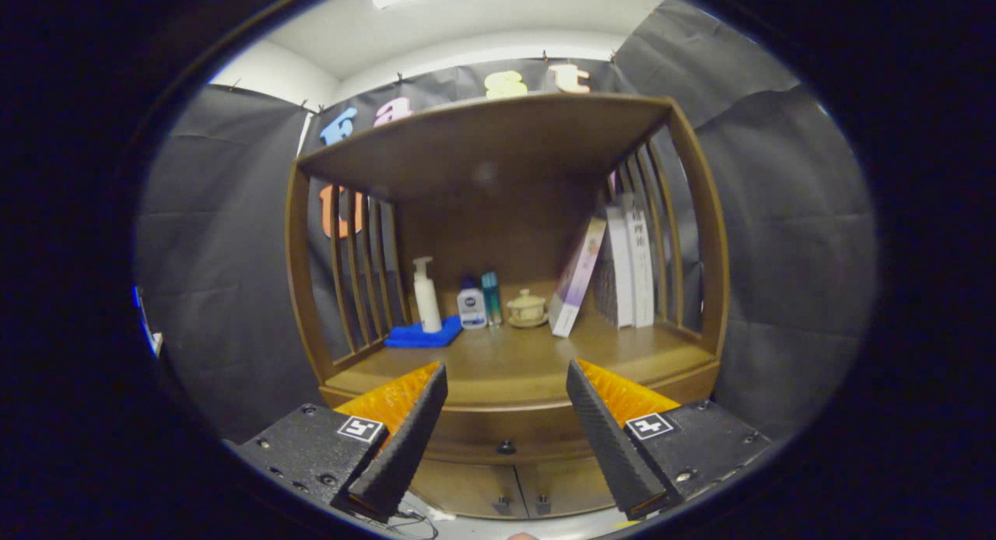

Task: Pull open the drawer, take out the items inside it, and place them on the countertop above the cabinet.

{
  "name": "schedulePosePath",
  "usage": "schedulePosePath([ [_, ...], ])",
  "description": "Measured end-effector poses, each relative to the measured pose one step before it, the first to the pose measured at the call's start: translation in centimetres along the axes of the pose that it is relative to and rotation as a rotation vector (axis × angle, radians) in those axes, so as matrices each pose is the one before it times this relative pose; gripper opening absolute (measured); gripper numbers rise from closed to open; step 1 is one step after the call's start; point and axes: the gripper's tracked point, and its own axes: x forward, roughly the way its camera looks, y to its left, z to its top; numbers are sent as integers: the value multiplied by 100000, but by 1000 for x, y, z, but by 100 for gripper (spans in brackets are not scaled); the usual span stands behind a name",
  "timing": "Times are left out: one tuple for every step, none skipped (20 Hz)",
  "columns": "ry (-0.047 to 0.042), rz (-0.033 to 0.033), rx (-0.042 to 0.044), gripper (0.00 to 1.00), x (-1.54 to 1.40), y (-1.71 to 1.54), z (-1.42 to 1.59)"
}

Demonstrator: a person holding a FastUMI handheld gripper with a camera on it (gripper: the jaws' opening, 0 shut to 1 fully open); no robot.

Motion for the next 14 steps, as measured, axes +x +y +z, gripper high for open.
schedulePosePath([
  [2451, 33, -176, 98, 760, 15, -1464],
  [1561, -75, -479, 97, 728, 109, -1412],
  [1397, -373, -841, 95, 642, 22, -1120],
  [1406, -683, -1429, 93, 923, -107, -1238],
  [1095, -835, -1506, 92, 799, -180, -894],
  [1080, -385, -1190, 91, 636, -26, -757],
  [977, -763, -699, 88, 874, -249, -224],
  [1273, -602, -275, 86, 728, -235, -376],
  [1381, -972, 146, 83, 271, -70, -908],
  [1644, -1006, 223, 81, 688, -101, -930],
  [1315, -777, 617, 74, 941, -477, -637],
  [1131, -238, 581, 70, 518, -24, -459],
  [1006, -961, 237, 65, 376, -229, -503],
  [136, -86, 652, 59, 360, 12, -105],
])
